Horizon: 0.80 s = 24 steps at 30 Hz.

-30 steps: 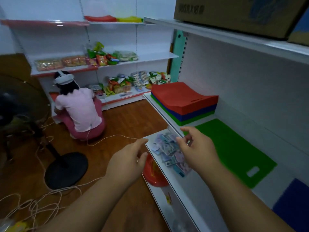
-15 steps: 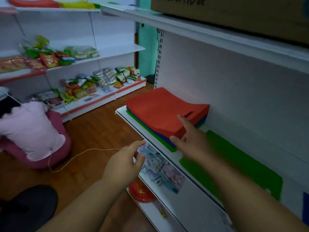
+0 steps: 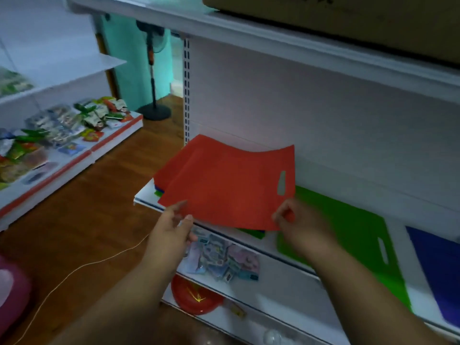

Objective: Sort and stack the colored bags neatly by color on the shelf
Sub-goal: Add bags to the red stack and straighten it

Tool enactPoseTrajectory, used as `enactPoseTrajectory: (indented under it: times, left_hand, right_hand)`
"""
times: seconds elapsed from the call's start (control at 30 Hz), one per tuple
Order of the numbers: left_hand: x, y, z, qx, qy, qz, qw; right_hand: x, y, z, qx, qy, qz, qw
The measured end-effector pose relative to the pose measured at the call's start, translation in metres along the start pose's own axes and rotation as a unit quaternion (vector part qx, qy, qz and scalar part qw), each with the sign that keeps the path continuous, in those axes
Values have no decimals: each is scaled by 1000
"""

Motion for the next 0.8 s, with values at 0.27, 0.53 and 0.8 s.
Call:
enactPoseTrajectory:
  times: [0.27,0.53,0.8]
  left_hand:
    - [13,-2,-18,10,-43,39,998]
    - [-43,30,49,181,-110,221,952]
    - [-144,50,181,208,-191,358,890]
  right_hand:
    - [-89,6,-22,29,129,5,991]
    - [-174,70,-77,44,263,92,959]
    - [-292,185,-141,33,354,193,915]
Point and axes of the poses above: each hand's wrist, its own x-axis towards the middle knuckle, its own z-axis out of the palm, y = z × x, the point moved 9 cm from there along x, towards the middle knuckle, and after that the axes turned 6 degrees about x, right-handed, at the moved point
